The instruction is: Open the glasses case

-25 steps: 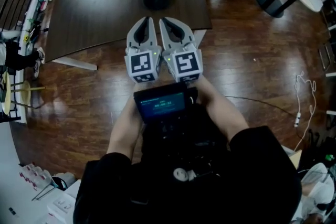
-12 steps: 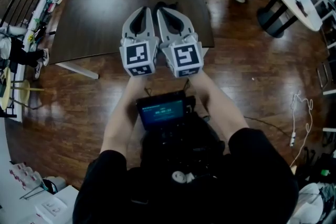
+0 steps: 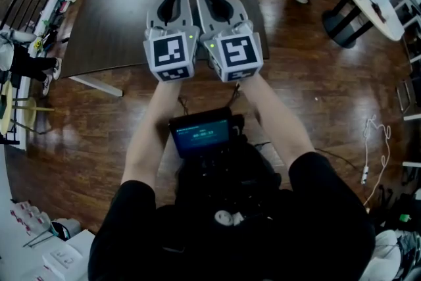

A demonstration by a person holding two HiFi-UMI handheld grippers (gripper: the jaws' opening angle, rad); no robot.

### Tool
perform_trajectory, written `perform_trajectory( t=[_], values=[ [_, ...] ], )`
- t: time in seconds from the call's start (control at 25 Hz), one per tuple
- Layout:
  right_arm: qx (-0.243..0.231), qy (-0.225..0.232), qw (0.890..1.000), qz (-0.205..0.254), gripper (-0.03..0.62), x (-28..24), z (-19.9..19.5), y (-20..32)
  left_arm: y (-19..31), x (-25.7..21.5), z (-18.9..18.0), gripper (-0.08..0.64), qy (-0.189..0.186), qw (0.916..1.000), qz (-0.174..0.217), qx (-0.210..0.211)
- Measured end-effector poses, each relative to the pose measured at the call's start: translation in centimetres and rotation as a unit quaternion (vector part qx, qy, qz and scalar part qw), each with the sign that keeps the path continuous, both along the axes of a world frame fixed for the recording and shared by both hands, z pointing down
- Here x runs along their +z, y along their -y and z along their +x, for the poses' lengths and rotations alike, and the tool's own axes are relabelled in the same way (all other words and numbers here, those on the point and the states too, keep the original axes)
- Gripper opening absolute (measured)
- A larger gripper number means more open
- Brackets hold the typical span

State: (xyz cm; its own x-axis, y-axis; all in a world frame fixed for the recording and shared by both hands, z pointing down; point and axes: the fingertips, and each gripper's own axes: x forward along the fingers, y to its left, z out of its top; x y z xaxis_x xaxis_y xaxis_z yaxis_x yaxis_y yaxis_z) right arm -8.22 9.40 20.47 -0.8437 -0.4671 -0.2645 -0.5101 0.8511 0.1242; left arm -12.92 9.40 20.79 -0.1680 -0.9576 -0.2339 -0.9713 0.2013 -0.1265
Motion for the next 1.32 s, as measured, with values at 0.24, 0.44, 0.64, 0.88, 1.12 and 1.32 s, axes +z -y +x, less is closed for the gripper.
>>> perform_trajectory(
  t=[0.24, 0.44, 0.64, 0.88, 1.12, 1.32],
  values=[
    [0.004, -0.002, 1.000, -0.011, 0.011, 1.1, 0.4, -0.1, 0.1, 1.3, 0.4, 0.000, -0.009, 0.9998, -0.014, 0.009],
    [-0.001, -0.005, 1.000, -0.012, 0.009, 1.6, 0.9, -0.1, 0.3, 1.8, 1.1, 0.000, -0.010, 0.9997, -0.015, 0.019],
    [0.004, -0.004, 1.000, -0.010, 0.009, 1.6, 1.1, 0.2, 0.7, 1.7, 1.4, 0.000, -0.010, 0.9995, -0.014, 0.026],
    [0.007, -0.004, 1.000, -0.012, 0.009, 1.9, 1.1, 0.4, 1.0, 2.1, 1.4, 0.000, -0.011, 0.9994, -0.017, 0.030],
    [0.009, 0.001, 1.000, -0.015, 0.009, 1.9, 1.2, 0.4, 0.8, 2.0, 1.4, 0.000, -0.011, 0.9995, -0.013, 0.026],
    [0.012, 0.004, 1.000, -0.014, 0.009, 2.0, 1.2, 0.4, 0.8, 2.2, 1.3, 0.000, -0.010, 0.9995, -0.013, 0.027]
  ],
)
